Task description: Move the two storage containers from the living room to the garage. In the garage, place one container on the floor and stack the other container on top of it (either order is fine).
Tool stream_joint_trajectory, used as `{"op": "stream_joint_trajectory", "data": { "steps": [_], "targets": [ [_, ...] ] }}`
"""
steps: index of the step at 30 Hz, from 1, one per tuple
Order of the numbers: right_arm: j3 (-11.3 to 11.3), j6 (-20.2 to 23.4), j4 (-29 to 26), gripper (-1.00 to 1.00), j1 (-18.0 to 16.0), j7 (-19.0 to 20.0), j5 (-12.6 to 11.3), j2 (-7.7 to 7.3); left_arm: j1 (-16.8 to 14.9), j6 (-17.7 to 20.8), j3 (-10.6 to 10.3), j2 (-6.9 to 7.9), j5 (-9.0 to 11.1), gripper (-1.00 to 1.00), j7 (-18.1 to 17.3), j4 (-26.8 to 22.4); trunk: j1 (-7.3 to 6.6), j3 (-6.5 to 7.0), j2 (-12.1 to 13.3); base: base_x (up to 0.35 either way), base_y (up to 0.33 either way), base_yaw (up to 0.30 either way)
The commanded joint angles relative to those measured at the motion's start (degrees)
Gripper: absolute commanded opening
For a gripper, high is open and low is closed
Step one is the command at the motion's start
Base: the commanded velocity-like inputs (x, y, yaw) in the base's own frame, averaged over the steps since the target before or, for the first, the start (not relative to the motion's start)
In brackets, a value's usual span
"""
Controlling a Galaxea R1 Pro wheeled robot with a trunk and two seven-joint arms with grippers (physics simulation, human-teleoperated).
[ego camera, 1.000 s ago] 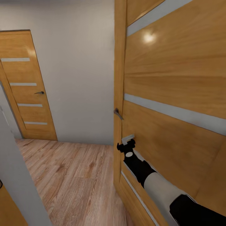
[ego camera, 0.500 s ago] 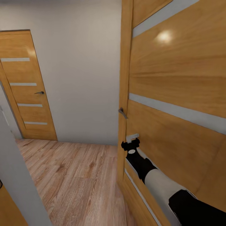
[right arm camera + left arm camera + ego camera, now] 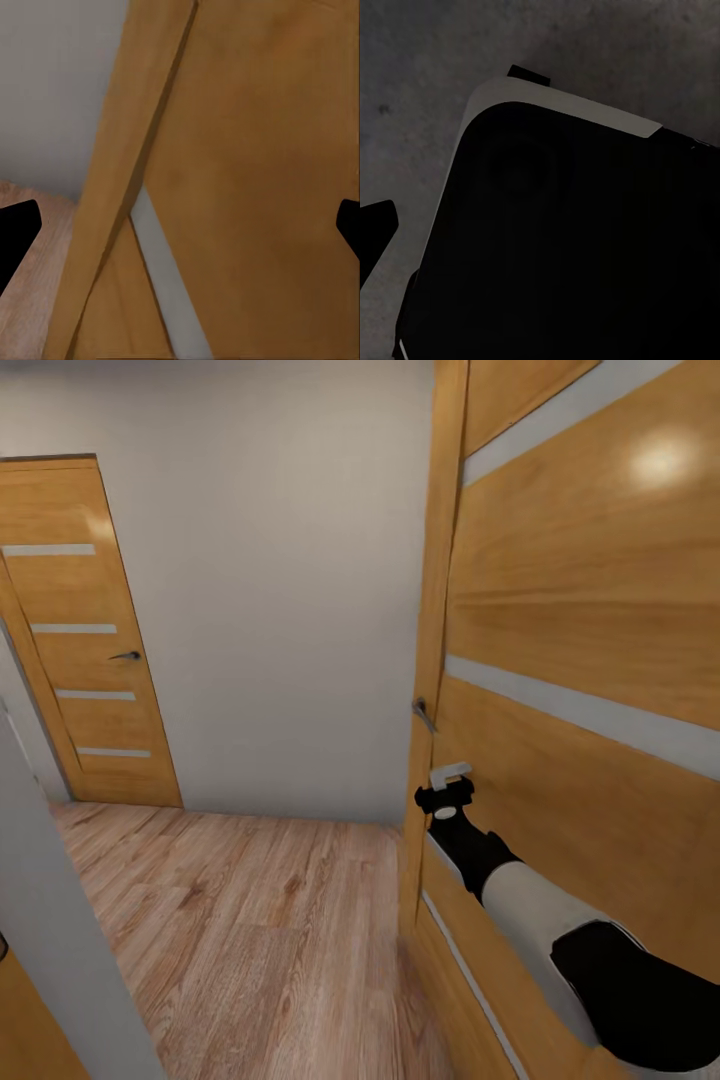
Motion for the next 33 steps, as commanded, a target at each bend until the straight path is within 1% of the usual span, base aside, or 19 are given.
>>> {"op": "stream_joint_trajectory", "data": {
  "steps": [1, 3, 6, 8, 9, 13, 16, 17, 20, 22, 24, 27, 31, 33],
  "targets": [
    [-0.26, 0.77, 0.13, 1.0, -0.5, -0.72, 0.59, -0.36, 0.01, -0.11, 0.11, -0.01, 0.2, 1.0, 0.0, -0.04, 0.0, -0.05, -0.03, 0.0, 0.0, 0.0],
    [-0.74, 0.79, 0.89, 1.0, -1.29, -0.71, 0.57, -0.86, 0.02, -0.11, 0.1, -0.01, 0.2, 1.0, 0.0, -0.04, 0.0, -0.05, -0.03, 0.0, 0.0, 0.0],
    [-1.17, 0.78, 1.85, 1.0, -2.14, -0.61, 0.55, -2.27, 0.02, -0.11, 0.1, -0.01, 0.2, 1.0, 0.0, -0.04, 0.0, -0.05, -0.03, 0.0, 0.0, 0.0],
    [-1.25, 0.77, 2.02, 1.0, -2.28, -0.58, 0.57, -2.85, 0.02, -0.11, 0.08, -0.01, 0.2, 1.0, 0.0, -0.04, 0.0, -0.05, -0.03, 0.0, 0.0, 0.0],
    [-1.29, 0.77, 2.11, 1.0, -2.36, -0.57, 0.58, -3.56, 0.02, -0.11, 0.07, -0.01, 0.2, 1.0, 0.0, -0.04, 0.0, -0.05, -0.03, 0.0, 0.0, 0.0],
    [-1.32, 0.77, 2.17, 1.0, -2.58, -0.55, 0.59, -4.89, 0.03, -0.11, 0.06, -0.01, 0.2, 1.0, 0.0, -0.04, 0.0, -0.05, -0.03, 0.0, 0.0, 0.0],
    [-1.33, 0.77, 2.19, 1.0, -2.98, -0.55, 0.59, -6.28, 0.03, -0.11, 0.04, -0.01, 0.2, 1.0, 0.0, -0.04, 0.0, -0.05, -0.03, 0.0, 0.0, 0.0],
    [-1.33, 0.77, 2.19, 1.0, -3.02, -0.51, 0.59, -6.47, 0.03, -0.11, 0.03, -0.01, 0.2, 1.0, 0.0, -0.04, 0.0, -0.05, -0.03, 0.0, 0.0, 0.0],
    [-1.34, 0.77, 2.2, 1.0, -3.12, -0.31, 0.59, -7.77, 0.03, -0.11, 0.01, -0.01, 0.2, 1.0, 0.0, -0.04, 0.0, -0.05, -0.03, 0.0, 0.0, 0.0],
    [-1.37, 0.77, 2.2, 1.0, -3.13, -0.21, 0.59, -8.08, 0.03, -0.11, -0.01, -0.01, 0.2, 1.0, 0.0, -0.04, 0.0, -0.05, -0.03, 0.0, 0.0, 0.0],
    [-1.44, 0.77, 2.2, 1.0, -3.13, -0.16, 0.59, -8.15, 0.03, -0.11, -0.02, -0.01, 0.2, 1.0, 0.0, -0.04, 0.0, -0.05, -0.03, 0.0, 0.0, 0.0],
    [-1.55, 0.77, 2.2, 1.0, -3.14, -0.06, 0.53, -7.36, 0.03, -0.11, -0.03, -0.01, 0.2, 1.0, 0.0, -0.04, 0.0, -0.05, -0.03, 0.0, 0.0, 0.0],
    [-1.58, 0.77, 2.2, 1.0, -3.14, -0.03, 0.51, -5.77, 0.03, -0.11, -0.03, -0.01, 0.2, 1.0, 0.0, -0.04, 0.0, -0.05, -0.03, 0.0, 0.0, 0.0],
    [-1.59, 0.81, 2.2, 1.0, -3.14, -0.01, 0.47, -2.82, 0.03, -0.11, -0.03, -0.01, 0.2, 1.0, 0.0, -0.04, 0.0, -0.05, -0.03, 0.0, 0.0, 0.0]
  ]
}}
